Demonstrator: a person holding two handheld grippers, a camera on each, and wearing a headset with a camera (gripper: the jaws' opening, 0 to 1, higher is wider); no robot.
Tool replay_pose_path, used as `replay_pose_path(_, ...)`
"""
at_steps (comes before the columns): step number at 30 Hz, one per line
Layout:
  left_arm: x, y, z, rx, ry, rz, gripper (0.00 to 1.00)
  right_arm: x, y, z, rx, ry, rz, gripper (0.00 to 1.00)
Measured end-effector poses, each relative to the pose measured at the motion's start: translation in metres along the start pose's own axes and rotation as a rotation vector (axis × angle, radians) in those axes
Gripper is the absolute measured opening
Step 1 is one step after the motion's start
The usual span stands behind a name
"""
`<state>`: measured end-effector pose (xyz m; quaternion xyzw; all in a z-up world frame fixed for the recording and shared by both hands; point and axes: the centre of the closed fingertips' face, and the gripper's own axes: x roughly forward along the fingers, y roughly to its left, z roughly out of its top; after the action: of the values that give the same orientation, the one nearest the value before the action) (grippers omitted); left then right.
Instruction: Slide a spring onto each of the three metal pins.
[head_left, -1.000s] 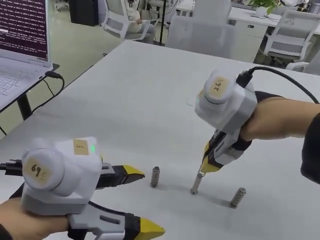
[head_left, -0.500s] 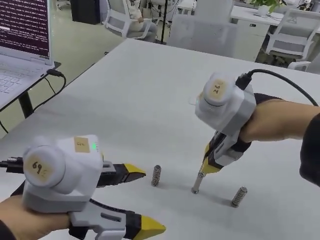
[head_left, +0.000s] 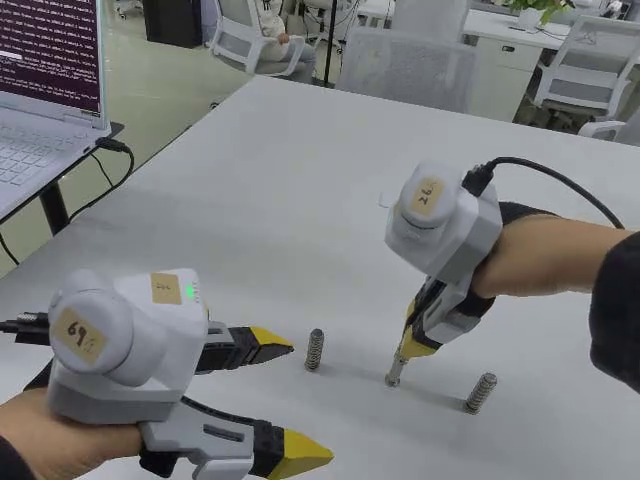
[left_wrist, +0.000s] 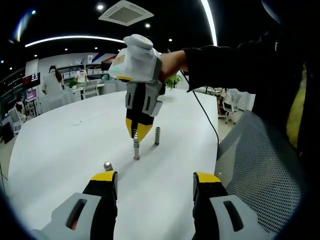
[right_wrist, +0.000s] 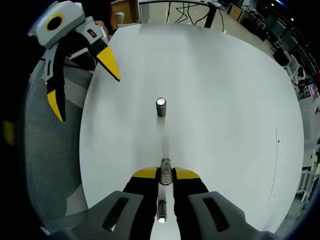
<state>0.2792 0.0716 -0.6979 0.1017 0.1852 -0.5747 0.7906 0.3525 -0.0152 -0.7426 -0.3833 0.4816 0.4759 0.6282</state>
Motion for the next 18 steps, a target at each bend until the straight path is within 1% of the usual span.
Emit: replay_pose_path(18, 0.000, 0.001, 0.000, 0.000, 0.000, 0.003, 0.56, 0.024, 0.003, -0.006, -0.005, 0.024, -0.007, 0.08)
